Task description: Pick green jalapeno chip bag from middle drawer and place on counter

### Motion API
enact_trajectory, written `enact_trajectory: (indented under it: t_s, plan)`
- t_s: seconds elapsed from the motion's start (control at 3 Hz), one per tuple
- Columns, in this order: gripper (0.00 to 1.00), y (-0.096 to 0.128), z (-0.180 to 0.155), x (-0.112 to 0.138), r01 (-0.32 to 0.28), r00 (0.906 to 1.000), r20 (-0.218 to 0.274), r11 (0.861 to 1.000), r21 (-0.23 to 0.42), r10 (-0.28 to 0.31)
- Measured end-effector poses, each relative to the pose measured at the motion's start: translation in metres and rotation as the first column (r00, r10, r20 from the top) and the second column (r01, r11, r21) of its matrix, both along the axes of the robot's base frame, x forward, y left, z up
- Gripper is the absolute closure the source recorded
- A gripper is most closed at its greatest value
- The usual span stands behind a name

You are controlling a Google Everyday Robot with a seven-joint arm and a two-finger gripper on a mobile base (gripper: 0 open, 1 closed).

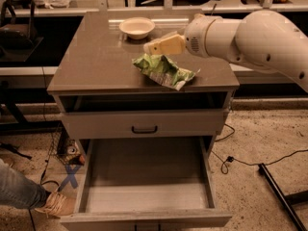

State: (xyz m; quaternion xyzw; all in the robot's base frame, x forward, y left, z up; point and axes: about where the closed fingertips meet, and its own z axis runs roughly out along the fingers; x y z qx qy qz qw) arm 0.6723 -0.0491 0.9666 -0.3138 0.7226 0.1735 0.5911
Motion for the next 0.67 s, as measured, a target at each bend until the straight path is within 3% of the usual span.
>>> enact_trajectory:
  t_s: [0.33,0.67]
  plan:
    - [0.0,0.01,0.002,-0.001,-0.022,0.9997,0.004,1.0,-0.003,0.022]
    - [0.0,-0.021,0.0,-0.006,-0.027,0.9995,-0.016,0.997,0.072,0.028]
